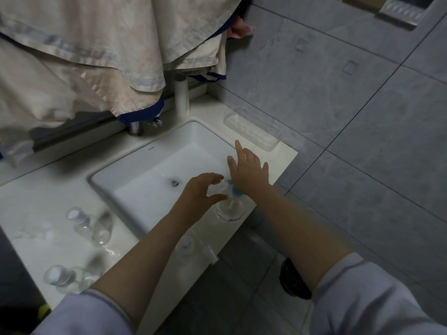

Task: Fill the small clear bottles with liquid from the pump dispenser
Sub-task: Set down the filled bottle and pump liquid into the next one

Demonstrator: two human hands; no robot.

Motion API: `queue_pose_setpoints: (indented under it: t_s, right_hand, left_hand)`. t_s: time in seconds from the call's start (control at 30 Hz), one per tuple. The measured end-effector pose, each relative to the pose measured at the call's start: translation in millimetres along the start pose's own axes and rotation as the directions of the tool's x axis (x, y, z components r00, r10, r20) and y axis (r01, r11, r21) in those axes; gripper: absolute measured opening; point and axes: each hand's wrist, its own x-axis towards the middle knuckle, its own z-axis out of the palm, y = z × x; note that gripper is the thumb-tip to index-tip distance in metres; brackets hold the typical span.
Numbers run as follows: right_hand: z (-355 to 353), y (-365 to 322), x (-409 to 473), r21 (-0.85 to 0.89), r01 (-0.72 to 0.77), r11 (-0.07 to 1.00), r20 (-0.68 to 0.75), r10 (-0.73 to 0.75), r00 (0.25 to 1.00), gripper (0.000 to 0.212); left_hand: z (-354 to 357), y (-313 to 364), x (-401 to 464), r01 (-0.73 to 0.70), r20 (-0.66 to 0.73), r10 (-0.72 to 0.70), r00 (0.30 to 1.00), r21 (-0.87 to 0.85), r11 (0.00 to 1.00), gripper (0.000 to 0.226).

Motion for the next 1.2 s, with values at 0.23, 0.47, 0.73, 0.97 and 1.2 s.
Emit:
queue_pose_setpoints:
  t_s: [0.23,0.47,0.73,0.97,1.2]
  right_hand:
    - [6.2,0.4,-4.3,-0.002,-0.034,0.999,0.134,0.034,0.990,0.057]
    - [-6.0,0.6,0.7,-0.033,0.029,0.999,0.033,-0.027,0.999,0.058]
    - [3.8,-0.5,-4.6,-0.021,-0.010,1.000,0.133,0.013,0.991,0.057]
    - [-4.3,-0.4,1.0,-0.048,0.032,0.998,0.056,-0.029,0.998,0.059]
    - [5.8,0.8,-3.9,-0.009,-0.019,1.000,0.134,0.020,0.991,0.056]
  left_hand:
    - [4.1,-6.5,-3.2,-0.010,-0.035,0.009,0.999,-0.019,1.000,0.050]
    - [0.6,0.5,1.1,-0.013,-0.014,0.012,1.000,-0.012,1.000,0.052]
    - [3.6,-6.7,-1.0,-0.003,-0.027,0.003,1.000,-0.021,1.000,0.051]
    - [1.2,-1.7,3.0,0.008,0.017,-0.009,1.000,0.024,1.000,0.053]
    - [5.7,-7.4,-3.1,-0.019,-0.036,0.018,0.999,-0.025,1.000,0.050]
